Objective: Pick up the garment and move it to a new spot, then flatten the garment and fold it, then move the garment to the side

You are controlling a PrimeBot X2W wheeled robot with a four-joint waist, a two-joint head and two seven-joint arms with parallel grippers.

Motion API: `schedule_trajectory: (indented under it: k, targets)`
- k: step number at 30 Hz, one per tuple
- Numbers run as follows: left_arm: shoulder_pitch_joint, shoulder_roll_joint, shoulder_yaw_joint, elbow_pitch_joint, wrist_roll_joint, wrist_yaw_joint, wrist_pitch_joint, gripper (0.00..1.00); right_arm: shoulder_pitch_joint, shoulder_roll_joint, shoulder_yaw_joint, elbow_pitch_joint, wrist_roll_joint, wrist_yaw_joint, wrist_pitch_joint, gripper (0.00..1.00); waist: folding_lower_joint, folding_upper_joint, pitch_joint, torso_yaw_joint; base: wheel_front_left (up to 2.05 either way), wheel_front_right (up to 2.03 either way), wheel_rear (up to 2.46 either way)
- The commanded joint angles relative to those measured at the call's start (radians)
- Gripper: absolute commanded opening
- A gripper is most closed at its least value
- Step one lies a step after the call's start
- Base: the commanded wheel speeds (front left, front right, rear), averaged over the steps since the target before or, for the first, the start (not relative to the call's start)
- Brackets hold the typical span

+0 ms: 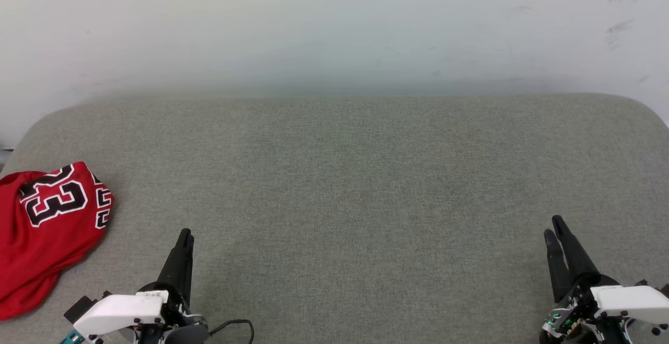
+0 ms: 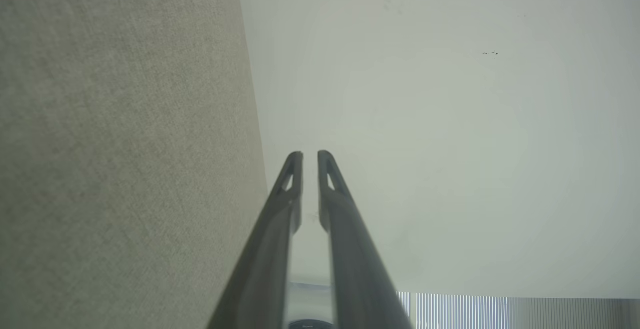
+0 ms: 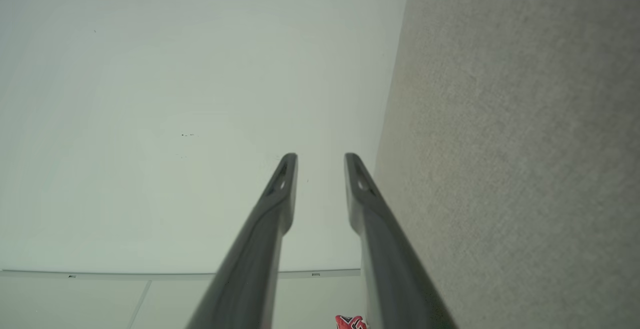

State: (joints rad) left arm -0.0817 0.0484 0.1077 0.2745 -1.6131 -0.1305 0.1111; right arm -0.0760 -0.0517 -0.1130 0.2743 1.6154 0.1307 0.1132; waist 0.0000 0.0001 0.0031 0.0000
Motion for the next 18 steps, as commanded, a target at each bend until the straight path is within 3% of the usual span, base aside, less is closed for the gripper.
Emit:
schedule_trajectory:
  k: [1, 18]
  targets:
    - [-0.014, 0.001, -0.008, -0.015, -0.001, 0.000, -0.008, 1.00, -0.011, 0.000, 0.004, -0.017, -0.002, 0.000, -0.007, 1.00, 0.0000, -0.0001, 0.000, 0.000, 0.00, 0.00, 0.00]
    - [-0.029, 0.001, -0.093, -0.103, 0.037, 0.000, -0.091, 1.00, 0.001, -0.006, 0.062, -0.115, -0.029, 0.000, -0.084, 1.00, 0.0000, -0.0001, 0.001, -0.002, 0.00, 0.00, 0.00]
